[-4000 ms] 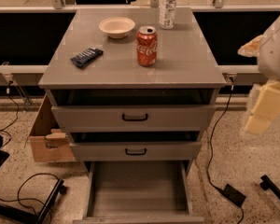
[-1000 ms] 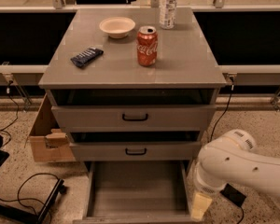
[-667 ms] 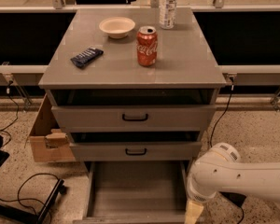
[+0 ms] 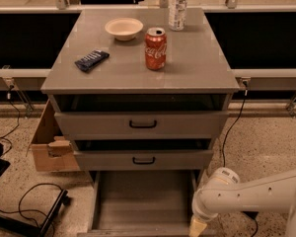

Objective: Close bottom drawer

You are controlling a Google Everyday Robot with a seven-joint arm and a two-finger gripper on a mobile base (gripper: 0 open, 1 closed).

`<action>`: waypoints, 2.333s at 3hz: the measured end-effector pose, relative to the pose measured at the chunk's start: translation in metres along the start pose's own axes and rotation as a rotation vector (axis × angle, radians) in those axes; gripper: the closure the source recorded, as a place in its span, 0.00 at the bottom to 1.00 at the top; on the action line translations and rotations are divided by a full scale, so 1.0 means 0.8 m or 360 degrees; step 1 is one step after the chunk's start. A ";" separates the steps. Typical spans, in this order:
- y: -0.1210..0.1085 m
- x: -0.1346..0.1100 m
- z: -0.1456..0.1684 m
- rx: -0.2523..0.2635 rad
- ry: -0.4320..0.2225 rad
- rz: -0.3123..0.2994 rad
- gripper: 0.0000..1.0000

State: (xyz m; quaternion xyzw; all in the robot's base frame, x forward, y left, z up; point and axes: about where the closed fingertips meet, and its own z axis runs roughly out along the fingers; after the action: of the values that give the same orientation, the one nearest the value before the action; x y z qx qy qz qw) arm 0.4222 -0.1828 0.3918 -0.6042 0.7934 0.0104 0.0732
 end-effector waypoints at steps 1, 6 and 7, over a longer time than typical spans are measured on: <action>0.012 0.011 0.054 -0.0047 -0.0008 0.0003 0.43; 0.122 0.063 0.251 -0.0420 -0.0030 0.0136 1.00; 0.146 0.063 0.291 -0.0453 -0.0060 0.0132 1.00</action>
Offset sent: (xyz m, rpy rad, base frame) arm -0.0386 0.0065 -0.1061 0.1167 0.2456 -0.1203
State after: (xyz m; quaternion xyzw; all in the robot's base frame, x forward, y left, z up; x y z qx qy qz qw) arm 0.3213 -0.1755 0.1467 -0.5750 0.8066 0.1370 0.0012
